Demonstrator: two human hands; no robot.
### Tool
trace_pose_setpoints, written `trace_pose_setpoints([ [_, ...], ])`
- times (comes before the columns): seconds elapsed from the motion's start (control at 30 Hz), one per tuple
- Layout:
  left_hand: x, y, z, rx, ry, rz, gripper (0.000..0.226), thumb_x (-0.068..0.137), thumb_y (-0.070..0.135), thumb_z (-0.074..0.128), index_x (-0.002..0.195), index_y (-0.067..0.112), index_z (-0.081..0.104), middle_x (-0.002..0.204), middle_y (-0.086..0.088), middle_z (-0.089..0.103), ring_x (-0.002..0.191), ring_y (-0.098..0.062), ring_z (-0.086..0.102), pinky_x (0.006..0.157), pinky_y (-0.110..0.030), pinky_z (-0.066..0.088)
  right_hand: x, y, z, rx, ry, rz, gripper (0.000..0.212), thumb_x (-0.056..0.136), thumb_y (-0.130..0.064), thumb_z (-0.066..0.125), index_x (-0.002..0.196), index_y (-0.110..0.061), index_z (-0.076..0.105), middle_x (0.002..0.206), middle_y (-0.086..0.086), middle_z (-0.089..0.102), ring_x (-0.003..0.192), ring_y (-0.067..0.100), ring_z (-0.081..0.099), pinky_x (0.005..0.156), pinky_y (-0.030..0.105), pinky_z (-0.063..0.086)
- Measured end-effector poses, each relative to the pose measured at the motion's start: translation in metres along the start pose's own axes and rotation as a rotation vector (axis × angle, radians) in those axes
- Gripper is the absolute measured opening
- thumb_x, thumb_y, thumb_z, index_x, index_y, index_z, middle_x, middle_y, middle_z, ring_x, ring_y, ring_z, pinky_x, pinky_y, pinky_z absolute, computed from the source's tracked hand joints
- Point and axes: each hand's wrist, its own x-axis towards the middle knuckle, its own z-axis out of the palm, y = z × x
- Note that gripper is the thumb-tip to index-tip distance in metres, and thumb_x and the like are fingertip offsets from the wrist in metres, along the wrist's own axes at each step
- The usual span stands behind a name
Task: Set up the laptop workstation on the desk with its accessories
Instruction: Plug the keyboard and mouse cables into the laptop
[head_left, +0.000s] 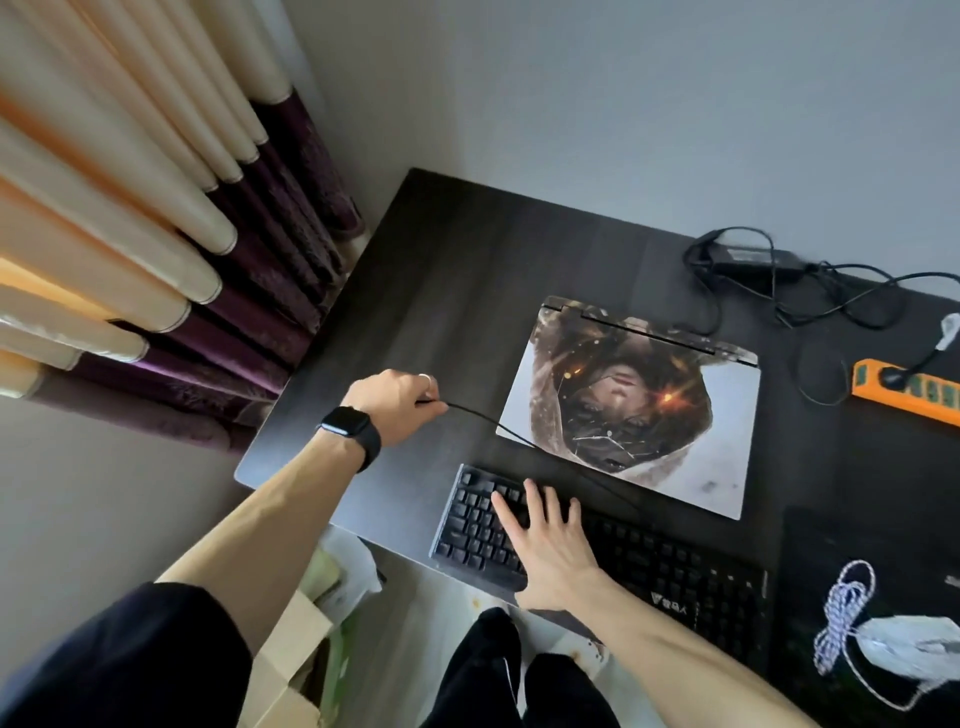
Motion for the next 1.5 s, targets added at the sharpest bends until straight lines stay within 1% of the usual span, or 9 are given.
trace_pose_setpoints([
  [0.27, -0.036, -0.003, 0.029, -0.134, -0.047, -0.051, 0.023, 0.088, 0.055, 0.058, 0.093, 0.034, 0.066, 0.084, 0.011, 0.067, 0.084, -0.018, 0.063, 0.071, -0.028, 0.051, -0.005, -0.001, 0.003, 0.262, 0.143, 0.056, 0.109, 0.080, -0.065, 0.064, 0.161, -0.017, 0.009, 0.167, 0.022, 0.002, 0.155, 0.039, -0.002, 0.125, 0.055, 0.002],
  [0.43, -0.058, 0.037, 0.030, -0.235, -0.008, -0.016, 0.022, 0.087, 0.056, 0.062, 0.090, 0.036, 0.068, 0.065, 0.018, 0.059, 0.071, -0.011, 0.058, 0.061, -0.026, 0.043, -0.015, -0.007, -0.057, 1.462, 0.126, 0.413, 0.067, 0.096, -0.065, 0.046, 0.125, -0.007, 0.064, 0.121, 0.011, 0.071, 0.103, 0.027, 0.069, 0.089, 0.039, 0.054],
  [0.57, -0.073, 0.075, 0.018, -0.197, -0.016, 0.100, 0.027, 0.086, 0.063, 0.060, 0.087, 0.037, 0.066, 0.062, 0.019, 0.055, 0.064, -0.004, 0.054, 0.057, -0.024, 0.043, -0.010, 0.007, -0.099, 2.183, 0.011, 0.531, 0.030, 0.100, -0.036, 0.061, 0.086, -0.011, 0.068, 0.077, 0.003, 0.072, 0.057, 0.013, 0.059, 0.054, 0.023, 0.040],
  [0.8, -0.107, 0.055, -0.004, -0.248, 0.073, -0.011, 0.039, 0.092, 0.059, 0.051, 0.080, 0.026, 0.067, 0.060, 0.011, 0.059, 0.064, -0.011, 0.057, 0.062, -0.029, 0.046, -0.024, 0.066, -0.116, 2.531, 0.394, 0.644, 0.016, 0.102, -0.012, 0.058, 0.088, -0.006, 0.062, 0.072, 0.004, 0.061, 0.060, 0.012, 0.057, 0.054, 0.022, 0.055],
  [0.93, -0.122, 0.030, -0.011, -0.203, 0.048, -0.104, 0.040, 0.089, 0.063, 0.053, 0.078, 0.028, 0.069, 0.066, 0.010, 0.062, 0.069, -0.011, 0.060, 0.066, -0.030, 0.049, -0.030, 0.090, -0.100, 2.319, 0.434, 0.804, 0.027, 0.104, -0.021, 0.056, 0.083, -0.006, 0.063, 0.077, 0.007, 0.065, 0.062, 0.015, 0.061, 0.052, 0.025, 0.055],
  [1.03, -0.120, 0.051, -0.024, -0.198, 0.035, -0.086, 0.035, 0.091, 0.056, 0.057, 0.074, 0.028, 0.070, 0.064, 0.012, 0.060, 0.069, -0.011, 0.059, 0.063, -0.026, 0.042, -0.049, 0.082, -0.093, 1.485, 0.162, 0.580, 0.057, 0.101, -0.052, 0.044, 0.079, -0.008, 0.071, 0.074, 0.006, 0.075, 0.057, 0.017, 0.063, 0.055, 0.026, 0.053],
  [1.13, -0.109, 0.086, -0.033, -0.188, -0.038, -0.018, 0.033, 0.091, 0.053, 0.060, 0.075, 0.027, 0.074, 0.062, 0.014, 0.059, 0.065, -0.005, 0.055, 0.060, -0.020, 0.038, -0.068, 0.063, -0.093, 0.909, 0.328, 0.325, 0.060, 0.096, -0.067, 0.033, 0.070, -0.021, 0.061, 0.057, -0.003, 0.065, 0.058, 0.018, 0.065, 0.065, 0.032, 0.052],
  [1.27, -0.097, 0.131, -0.038, -0.289, -0.203, 0.077, 0.032, 0.085, 0.059, 0.064, 0.076, 0.032, 0.078, 0.054, 0.006, 0.058, 0.049, -0.004, 0.046, 0.048, -0.013, 0.032, -0.087, 0.049, -0.095, 0.810, 0.512, 0.002, 0.033, 0.100, -0.049, 0.042, 0.130, -0.037, 0.046, 0.081, -0.005, 0.074, 0.075, 0.018, 0.071, 0.071, 0.038, 0.056],
  [1.5, -0.094, 0.145, -0.058, -0.422, -0.185, 0.109, 0.041, 0.087, 0.061, 0.061, 0.070, 0.028, 0.077, 0.056, 0.001, 0.047, 0.052, -0.010, 0.042, 0.055, -0.024, 0.036, -0.098, 0.102, -0.094, 0.665, 0.746, 0.215, 0.030, 0.105, -0.037, 0.036, 0.111, -0.025, 0.063, 0.084, -0.007, 0.074, 0.081, 0.023, 0.071, 0.070, 0.042, 0.056],
])
